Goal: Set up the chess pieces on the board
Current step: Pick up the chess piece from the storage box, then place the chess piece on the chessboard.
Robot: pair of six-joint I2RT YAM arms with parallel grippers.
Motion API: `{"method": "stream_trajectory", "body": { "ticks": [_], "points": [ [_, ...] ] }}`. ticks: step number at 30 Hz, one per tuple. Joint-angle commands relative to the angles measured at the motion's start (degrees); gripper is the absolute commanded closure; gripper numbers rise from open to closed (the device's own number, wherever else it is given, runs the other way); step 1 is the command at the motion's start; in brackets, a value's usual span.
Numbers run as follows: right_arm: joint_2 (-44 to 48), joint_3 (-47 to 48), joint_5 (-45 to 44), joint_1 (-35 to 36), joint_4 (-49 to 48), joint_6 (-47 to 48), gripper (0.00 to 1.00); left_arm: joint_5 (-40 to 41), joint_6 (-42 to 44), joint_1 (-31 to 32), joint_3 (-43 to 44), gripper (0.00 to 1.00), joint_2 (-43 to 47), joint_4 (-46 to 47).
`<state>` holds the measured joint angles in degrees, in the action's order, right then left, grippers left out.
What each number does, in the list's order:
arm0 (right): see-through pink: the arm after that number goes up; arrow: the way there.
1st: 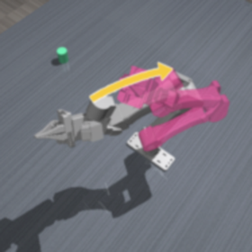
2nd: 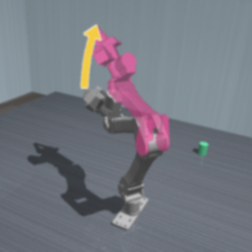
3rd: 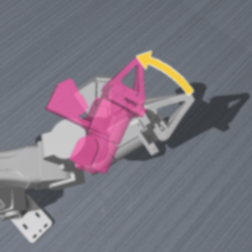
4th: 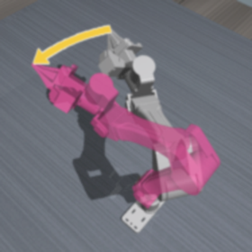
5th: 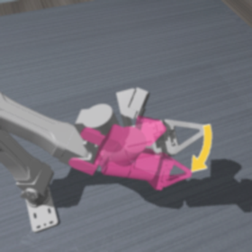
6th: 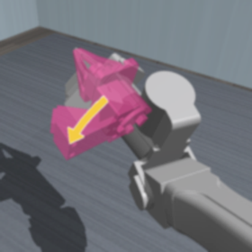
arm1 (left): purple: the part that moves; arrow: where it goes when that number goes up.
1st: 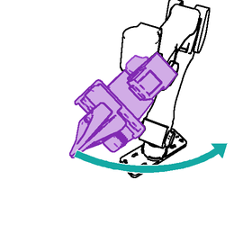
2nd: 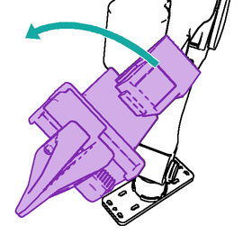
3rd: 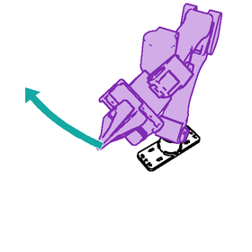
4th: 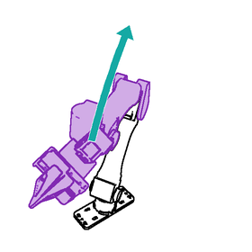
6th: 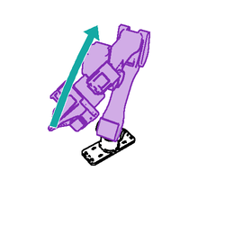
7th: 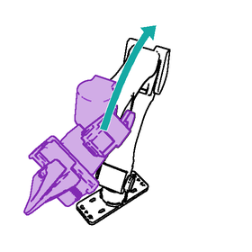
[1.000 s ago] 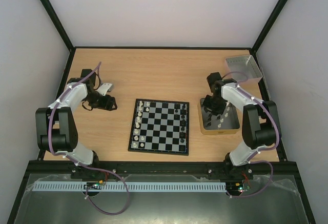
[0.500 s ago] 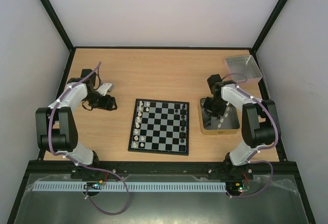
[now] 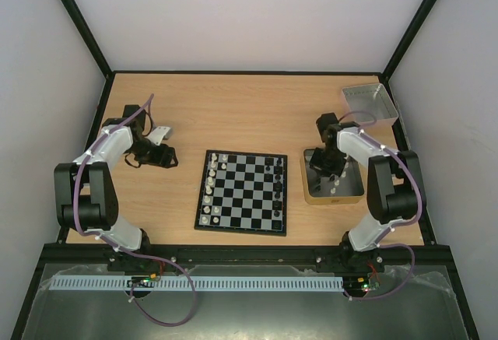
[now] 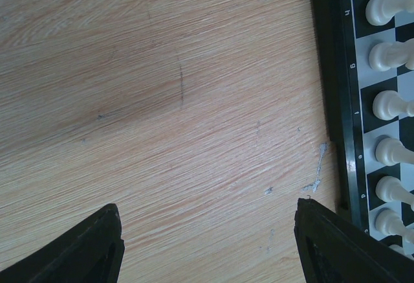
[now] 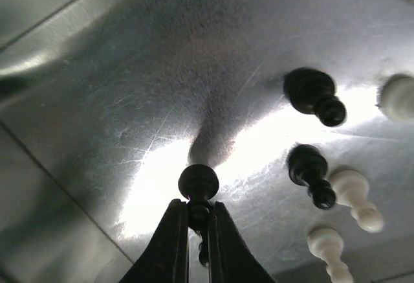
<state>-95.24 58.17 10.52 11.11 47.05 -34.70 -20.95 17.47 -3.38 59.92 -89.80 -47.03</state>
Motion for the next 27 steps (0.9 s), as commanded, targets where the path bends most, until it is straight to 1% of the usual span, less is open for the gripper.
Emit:
{"method": "stream_trajectory", "body": {
  "ticks": [1,4,10,14,17,20,27],
  "points": [
    [5.03,3.09,-3.10,1.51,4.88,0.00,0.98,-0.02,-0.25,0.43,-0.63,0.28,-0.71,-0.44],
    [7.88,3.93,-3.27,6.09,7.14,-1.39,0.98,0.02,-0.23,0.61,-0.47,0.28,-0.81,-0.44],
    [11.63,5.94,-0.84,18.22,10.34,-8.63,0.98,-0.20,-0.57,1.00,-0.55,0.28,-0.89,-0.21],
    [9.82,9.78,-0.75,27.51,11.57,-11.75,0.98,-0.32,-0.82,1.34,-0.98,0.28,-0.82,0.21],
    [6.51,13.14,-0.48,32.78,11.40,-12.46,0.98,-0.31,-1.08,1.53,-1.17,0.28,-0.91,0.52],
    [3.28,13.94,0.73,34.91,9.99,-12.27,0.98,-0.26,-1.13,1.61,-1.20,0.28,-0.91,0.62],
    [-1.42,13.39,1.63,34.81,6.49,-11.59,0.98,-0.09,-0.94,1.62,-1.19,0.28,-0.22,0.53]
  ]
}}
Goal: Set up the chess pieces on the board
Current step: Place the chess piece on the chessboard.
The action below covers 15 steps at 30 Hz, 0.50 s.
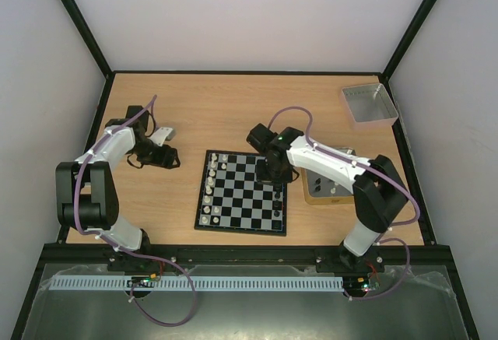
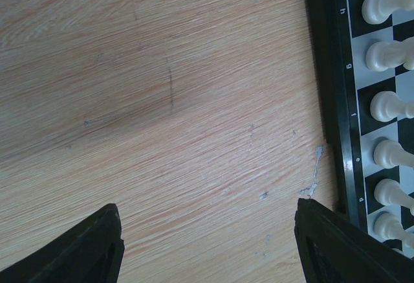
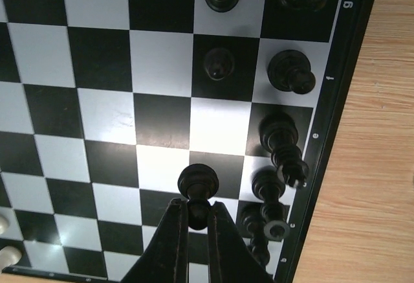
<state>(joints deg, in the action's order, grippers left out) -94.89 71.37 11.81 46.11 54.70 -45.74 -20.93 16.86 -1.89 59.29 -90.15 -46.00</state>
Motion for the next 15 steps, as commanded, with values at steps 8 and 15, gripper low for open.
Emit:
{"method": "stream_trajectory", "body": {
  "ticks": [8,15],
  "points": [
    [-5.26,0.39,0.88,-0.86,-3.14,0.18,0.98,-0.50,-0.51,0.13,-0.67,0.28,0.15,-0.24],
    [-6.64,-0.89,0.81,-2.34,-4.49,1.15,0.98,-0.58,-0.66,0.13,-0.74,0.28,-0.03,-0.06]
  ]
}}
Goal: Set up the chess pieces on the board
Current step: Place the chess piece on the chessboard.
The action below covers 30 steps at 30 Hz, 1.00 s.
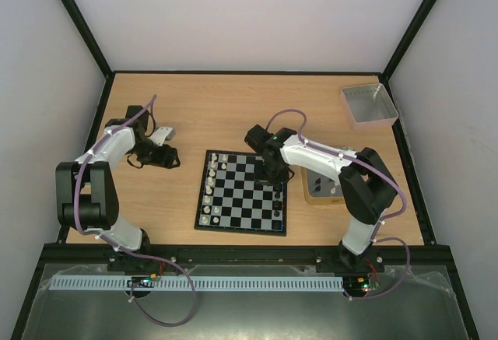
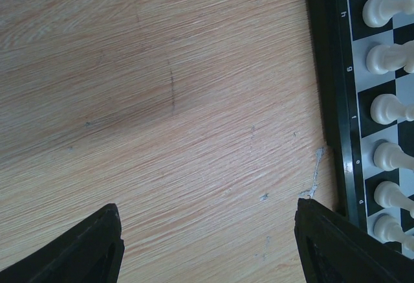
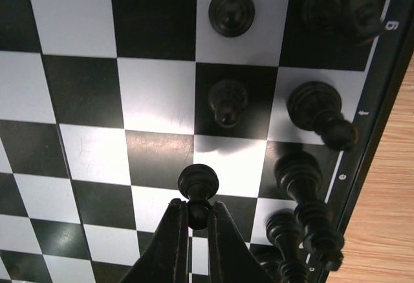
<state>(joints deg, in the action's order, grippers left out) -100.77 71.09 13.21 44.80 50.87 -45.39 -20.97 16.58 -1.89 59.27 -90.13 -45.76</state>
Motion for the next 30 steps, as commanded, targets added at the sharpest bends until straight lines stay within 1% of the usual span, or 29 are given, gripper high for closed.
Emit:
{"method": "stream_trajectory", "body": {
  "ticks": [1,13,21,30],
  "points": [
    [-0.88,-0.60,-0.46,-1.42,-0.68,0.94,0.98,-0.53,-0.38,0.13,-0.77,0.28,-0.11,-0.22],
    [-1.54,-2.38,1.07,-2.35,-1.33,2.55,0.97,-0.56,-0.42,0.22,-0.49,0.28,-0.88,-0.12],
    [-1.99,-2.97,1.64,-2.34,-1.22,3.38,0.95,-0.65,-0.30,0.22,-0.62,0.28,-1.15,0.05],
    [-2.64,-1.67,2.24,-2.37,-1.18,4.01,0.83,-0.74,-0.31,0.21,-0.79,0.28,-1.19,0.12]
  ]
}}
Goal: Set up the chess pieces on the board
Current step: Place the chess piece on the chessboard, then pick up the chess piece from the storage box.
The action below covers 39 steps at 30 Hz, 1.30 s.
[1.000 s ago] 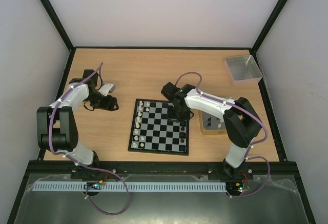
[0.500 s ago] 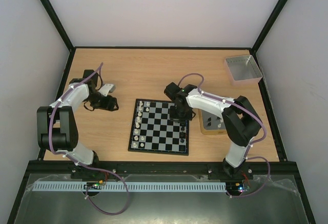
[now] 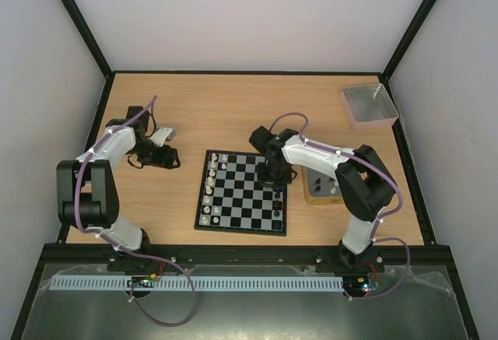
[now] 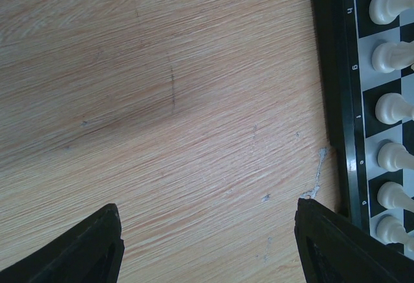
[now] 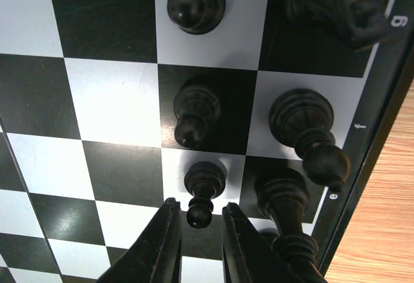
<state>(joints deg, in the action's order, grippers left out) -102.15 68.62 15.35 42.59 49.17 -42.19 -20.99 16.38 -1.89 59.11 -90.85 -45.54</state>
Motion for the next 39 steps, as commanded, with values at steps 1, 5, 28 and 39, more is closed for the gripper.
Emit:
{"method": "stream_trajectory", "body": {
  "ticks": [1,5,28,39],
  "points": [
    [-1.29,1.08,0.23,-0.16,0.57,0.98,0.82,-0.74,-0.12,0.22,-0.71,0.28,-0.47,-0.08],
    [-1.47,1.75,0.43,-0.14,0.91,1.26,0.81,-0.65,-0.12,0.22,-0.69,0.28,-0.46,-0.08],
    [8.16,10.27,-8.69,-4.63,15.48,4.28,0.78,-1.06,0.03,0.22,-0.52,0.27,-0.22,-0.33],
    [18.72,-3.54,-7.93,-25.78,11.08,5.54,0.80,-0.80,-0.11,0.53,-0.33,0.27,-0.04,-0.69]
  ]
}}
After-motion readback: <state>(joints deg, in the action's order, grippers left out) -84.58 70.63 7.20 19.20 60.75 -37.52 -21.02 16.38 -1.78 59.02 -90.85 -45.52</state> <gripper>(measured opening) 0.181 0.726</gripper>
